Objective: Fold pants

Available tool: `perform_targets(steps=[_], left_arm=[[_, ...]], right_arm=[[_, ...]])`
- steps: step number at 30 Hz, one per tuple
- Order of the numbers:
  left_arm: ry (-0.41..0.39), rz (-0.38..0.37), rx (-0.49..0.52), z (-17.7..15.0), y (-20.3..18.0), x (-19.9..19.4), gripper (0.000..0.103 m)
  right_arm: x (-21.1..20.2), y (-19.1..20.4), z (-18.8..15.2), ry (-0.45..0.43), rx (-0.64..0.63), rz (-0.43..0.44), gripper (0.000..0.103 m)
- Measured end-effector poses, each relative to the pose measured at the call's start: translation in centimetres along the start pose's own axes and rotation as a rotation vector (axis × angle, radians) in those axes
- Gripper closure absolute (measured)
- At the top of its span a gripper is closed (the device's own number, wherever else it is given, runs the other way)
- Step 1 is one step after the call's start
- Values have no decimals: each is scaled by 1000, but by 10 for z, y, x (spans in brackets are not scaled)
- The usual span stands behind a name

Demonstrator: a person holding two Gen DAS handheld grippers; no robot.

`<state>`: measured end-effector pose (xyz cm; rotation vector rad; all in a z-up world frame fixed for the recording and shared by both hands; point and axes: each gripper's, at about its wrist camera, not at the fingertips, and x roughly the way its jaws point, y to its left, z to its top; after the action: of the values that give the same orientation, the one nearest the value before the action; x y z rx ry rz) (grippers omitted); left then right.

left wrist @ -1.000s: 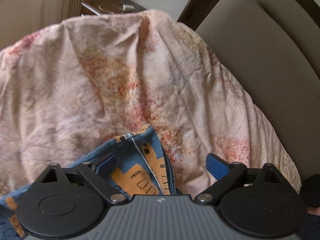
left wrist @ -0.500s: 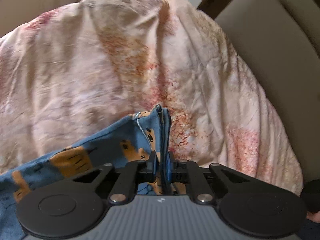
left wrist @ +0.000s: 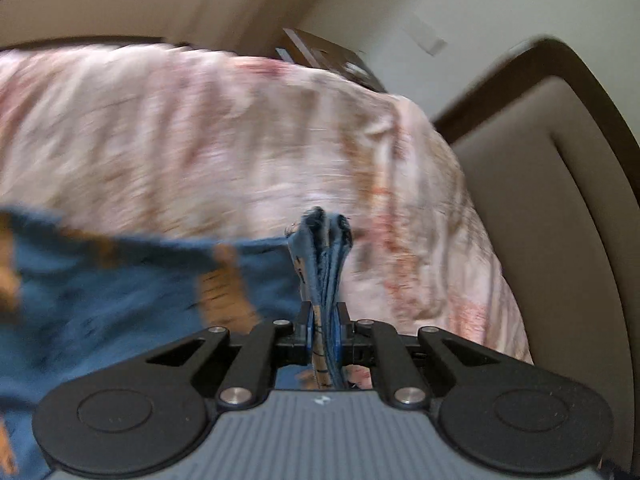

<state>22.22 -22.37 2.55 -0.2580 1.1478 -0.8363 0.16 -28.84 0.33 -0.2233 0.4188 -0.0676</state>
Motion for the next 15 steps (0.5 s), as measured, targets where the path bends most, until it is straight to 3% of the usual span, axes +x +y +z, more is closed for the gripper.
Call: perform_targets(steps=[4, 6, 11, 15], left_arm=[[-37, 11, -111, -23, 53, 0, 93], [-38, 36, -124, -32, 71, 9, 94], [-57, 60, -76, -48, 94, 24, 94], [-49, 14, -124, -50, 109, 29, 94]], right_arm=[[15, 22, -5, 30, -14, 90, 89], [36, 37, -17, 93, -1, 148, 89], [58, 54, -37, 161, 16, 157, 89], [64, 57, -41, 172, 40, 155, 89]])
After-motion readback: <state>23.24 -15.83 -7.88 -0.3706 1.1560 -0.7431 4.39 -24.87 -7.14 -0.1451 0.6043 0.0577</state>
